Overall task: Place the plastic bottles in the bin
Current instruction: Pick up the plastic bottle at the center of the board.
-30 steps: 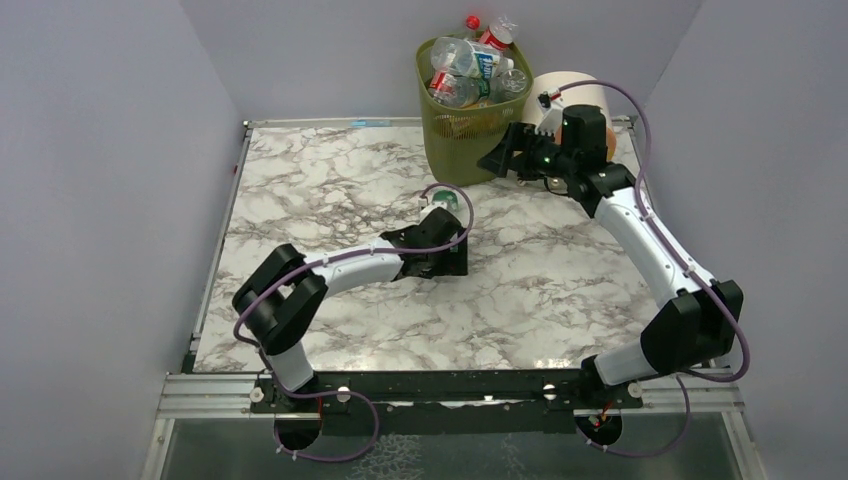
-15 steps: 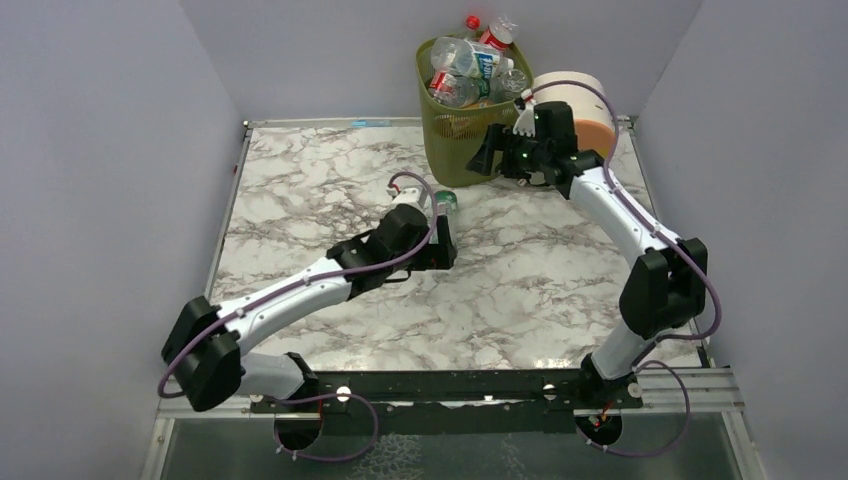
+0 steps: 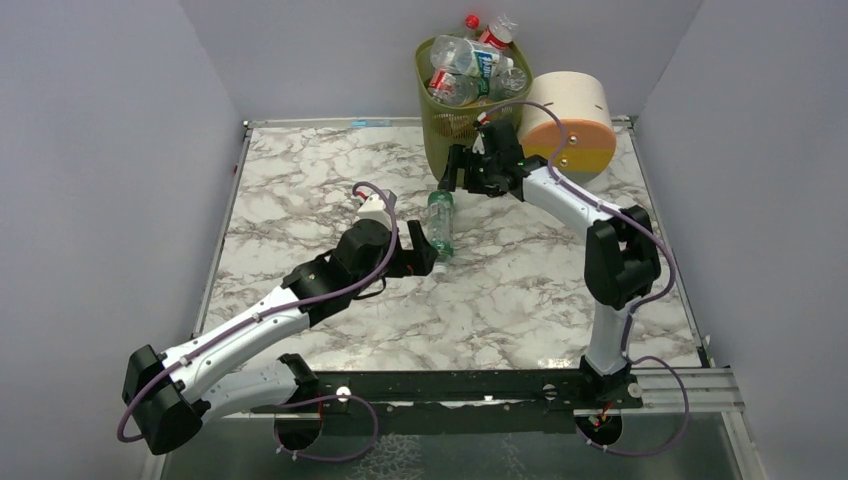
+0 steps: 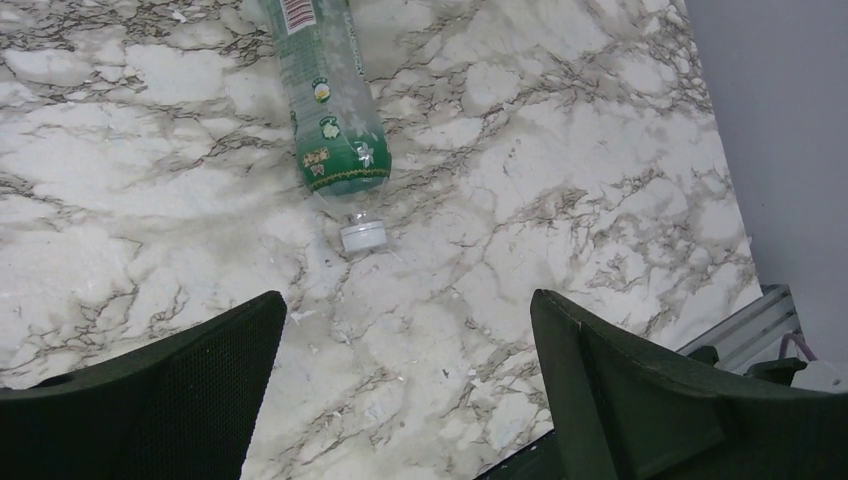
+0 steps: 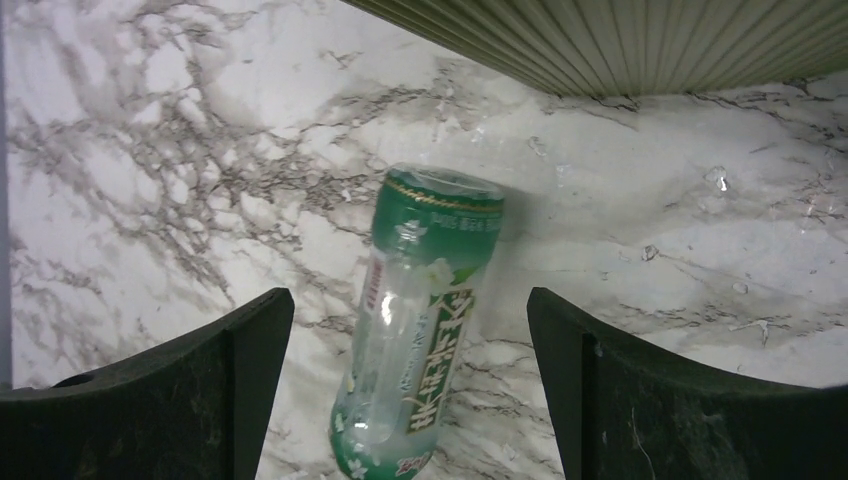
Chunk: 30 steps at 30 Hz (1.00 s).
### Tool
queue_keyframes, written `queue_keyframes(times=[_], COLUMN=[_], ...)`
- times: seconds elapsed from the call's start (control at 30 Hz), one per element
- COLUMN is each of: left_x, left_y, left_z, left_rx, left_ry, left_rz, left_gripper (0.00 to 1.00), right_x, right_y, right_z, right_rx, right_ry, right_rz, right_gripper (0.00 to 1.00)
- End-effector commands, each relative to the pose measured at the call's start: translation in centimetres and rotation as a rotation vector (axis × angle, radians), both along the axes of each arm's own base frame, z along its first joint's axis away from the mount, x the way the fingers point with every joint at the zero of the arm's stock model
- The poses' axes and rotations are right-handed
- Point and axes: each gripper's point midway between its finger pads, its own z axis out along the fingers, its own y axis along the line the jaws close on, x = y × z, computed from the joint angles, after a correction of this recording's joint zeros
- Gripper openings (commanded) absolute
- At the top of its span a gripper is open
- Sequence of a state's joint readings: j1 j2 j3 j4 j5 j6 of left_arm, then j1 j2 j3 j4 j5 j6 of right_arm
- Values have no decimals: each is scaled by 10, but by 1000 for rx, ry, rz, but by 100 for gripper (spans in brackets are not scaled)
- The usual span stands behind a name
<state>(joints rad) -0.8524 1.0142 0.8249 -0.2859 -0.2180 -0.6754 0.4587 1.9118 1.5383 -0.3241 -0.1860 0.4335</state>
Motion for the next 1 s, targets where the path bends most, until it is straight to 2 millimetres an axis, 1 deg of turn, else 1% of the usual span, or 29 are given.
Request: queue_keyframes(times=[0.0, 0.13, 0.27, 0.4, 0.53, 0.7, 0.87, 0.97], left_x=[-4, -7, -8, -7, -5, -6, -8, -10], left_y=[12, 15, 17, 17, 16, 15, 17, 17], left_z=[-4, -3, -2, -2, 0, 4, 2, 2], left_rx=[8, -3, -5, -1, 6, 0, -8, -16], left_ry=[-3, -6, -9, -13, -22, -30, -28, -25], left_rz=[31, 38, 39, 37, 34, 26, 24, 23], left_gripper=[99, 99, 99, 99, 99, 99, 99, 99], right_x=[25, 26, 25, 19, 12, 6, 4, 7], right_y=[0, 10, 27, 45, 56, 58, 60, 61], right_z=[-14, -35, -46, -56, -69, -83, -96, -97], right_rx=[-25, -28, -14, -22, -33, -54, -77, -84], right_ry=[-17, 16, 33, 50, 64, 75, 87, 74], right_rz=[-88, -75, -51, -27, -24, -50, -62, -73], right_gripper=[90, 91, 92, 92, 92, 92, 92, 92])
